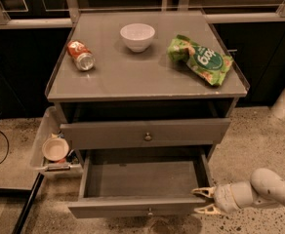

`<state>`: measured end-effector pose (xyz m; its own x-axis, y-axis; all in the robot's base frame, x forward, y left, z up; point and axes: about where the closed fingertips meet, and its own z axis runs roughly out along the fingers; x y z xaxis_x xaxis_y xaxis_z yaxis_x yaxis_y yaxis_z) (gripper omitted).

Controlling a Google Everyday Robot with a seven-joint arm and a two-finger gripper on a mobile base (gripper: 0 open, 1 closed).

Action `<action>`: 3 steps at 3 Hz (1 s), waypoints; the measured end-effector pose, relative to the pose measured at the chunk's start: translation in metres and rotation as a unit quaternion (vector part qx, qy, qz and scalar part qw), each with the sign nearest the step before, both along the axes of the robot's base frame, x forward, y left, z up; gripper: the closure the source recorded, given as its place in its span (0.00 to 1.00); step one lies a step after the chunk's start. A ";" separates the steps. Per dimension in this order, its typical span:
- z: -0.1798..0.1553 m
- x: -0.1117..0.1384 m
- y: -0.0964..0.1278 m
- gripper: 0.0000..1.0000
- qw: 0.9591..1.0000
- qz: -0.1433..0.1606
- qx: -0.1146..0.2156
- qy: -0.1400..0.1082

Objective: Open middle drawer

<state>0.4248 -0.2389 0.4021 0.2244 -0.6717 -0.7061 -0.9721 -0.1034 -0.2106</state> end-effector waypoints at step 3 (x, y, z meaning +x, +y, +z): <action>0.032 -0.002 0.005 0.00 1.000 0.014 -0.011 -0.025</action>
Offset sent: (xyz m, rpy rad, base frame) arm -0.0007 0.0047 0.0137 -0.0203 -0.0207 0.0091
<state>0.4225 -0.2343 0.4337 0.2774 -0.6798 -0.6789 -0.9572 -0.1350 -0.2560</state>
